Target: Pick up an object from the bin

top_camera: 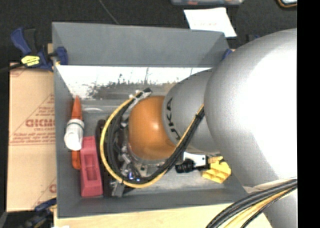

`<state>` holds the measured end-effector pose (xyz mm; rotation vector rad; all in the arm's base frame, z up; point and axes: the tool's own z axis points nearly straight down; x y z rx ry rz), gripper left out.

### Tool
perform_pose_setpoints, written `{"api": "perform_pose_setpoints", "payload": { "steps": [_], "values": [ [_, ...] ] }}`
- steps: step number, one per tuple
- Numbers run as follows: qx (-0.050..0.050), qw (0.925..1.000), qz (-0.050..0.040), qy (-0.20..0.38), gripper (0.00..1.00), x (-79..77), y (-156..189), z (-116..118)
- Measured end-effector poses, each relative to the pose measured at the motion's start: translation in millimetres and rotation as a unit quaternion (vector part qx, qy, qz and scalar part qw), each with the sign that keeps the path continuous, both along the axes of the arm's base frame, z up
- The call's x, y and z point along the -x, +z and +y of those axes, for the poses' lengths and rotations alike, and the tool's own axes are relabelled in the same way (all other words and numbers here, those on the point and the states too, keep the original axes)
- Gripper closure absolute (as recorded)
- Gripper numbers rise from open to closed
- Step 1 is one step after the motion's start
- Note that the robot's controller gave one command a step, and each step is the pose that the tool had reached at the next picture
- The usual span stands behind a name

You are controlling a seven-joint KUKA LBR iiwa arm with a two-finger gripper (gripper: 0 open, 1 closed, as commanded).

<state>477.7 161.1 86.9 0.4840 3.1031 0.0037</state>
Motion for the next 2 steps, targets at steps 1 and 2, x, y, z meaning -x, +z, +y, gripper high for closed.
{"api": "perform_pose_setpoints", "payload": {
  "steps": [1, 2],
  "values": [
    [0.002, 0.9639, -0.0122, 0.266, 0.0, -2.2, -11.6, 16.6],
    [0.0, 0.9931, -0.0056, 0.117, 0.0, -3.6, -14.2, 11.0]
  ]
}}
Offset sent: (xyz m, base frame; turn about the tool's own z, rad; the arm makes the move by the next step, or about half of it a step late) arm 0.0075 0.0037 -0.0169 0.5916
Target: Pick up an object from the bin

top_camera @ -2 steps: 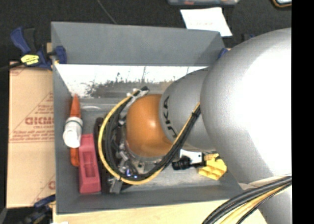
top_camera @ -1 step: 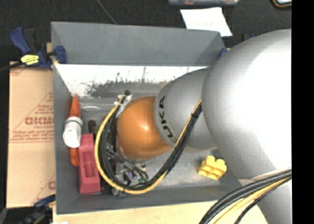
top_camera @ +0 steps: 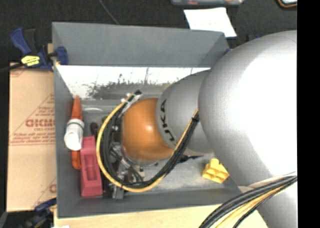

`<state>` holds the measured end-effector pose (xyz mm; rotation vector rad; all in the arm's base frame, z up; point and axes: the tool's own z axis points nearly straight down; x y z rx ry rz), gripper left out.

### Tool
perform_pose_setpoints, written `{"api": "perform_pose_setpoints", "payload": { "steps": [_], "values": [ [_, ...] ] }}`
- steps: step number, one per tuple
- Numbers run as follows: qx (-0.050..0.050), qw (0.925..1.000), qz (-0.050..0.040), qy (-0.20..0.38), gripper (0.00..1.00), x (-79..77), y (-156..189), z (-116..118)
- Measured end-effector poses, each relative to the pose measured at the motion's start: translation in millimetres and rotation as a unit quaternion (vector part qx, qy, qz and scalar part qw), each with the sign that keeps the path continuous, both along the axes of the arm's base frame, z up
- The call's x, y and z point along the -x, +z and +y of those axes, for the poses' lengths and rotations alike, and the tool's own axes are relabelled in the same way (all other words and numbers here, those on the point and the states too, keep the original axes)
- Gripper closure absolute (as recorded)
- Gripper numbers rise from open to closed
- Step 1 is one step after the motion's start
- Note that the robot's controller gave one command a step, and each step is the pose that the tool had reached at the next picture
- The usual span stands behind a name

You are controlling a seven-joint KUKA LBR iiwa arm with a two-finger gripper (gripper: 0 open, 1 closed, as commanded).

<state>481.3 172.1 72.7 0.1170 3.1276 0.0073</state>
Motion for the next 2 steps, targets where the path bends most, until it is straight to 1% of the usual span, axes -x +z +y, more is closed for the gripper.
{"api": "perform_pose_setpoints", "payload": {
  "steps": [1, 2],
  "values": [
    [0.003, 0.9786, -0.0112, 0.205, 0.0, -2.2, 3.9, 5.5],
    [-0.002, 0.9989, -0.0024, -0.046, 1.0, -1.1, 1.8, 0.6]
  ]
}}
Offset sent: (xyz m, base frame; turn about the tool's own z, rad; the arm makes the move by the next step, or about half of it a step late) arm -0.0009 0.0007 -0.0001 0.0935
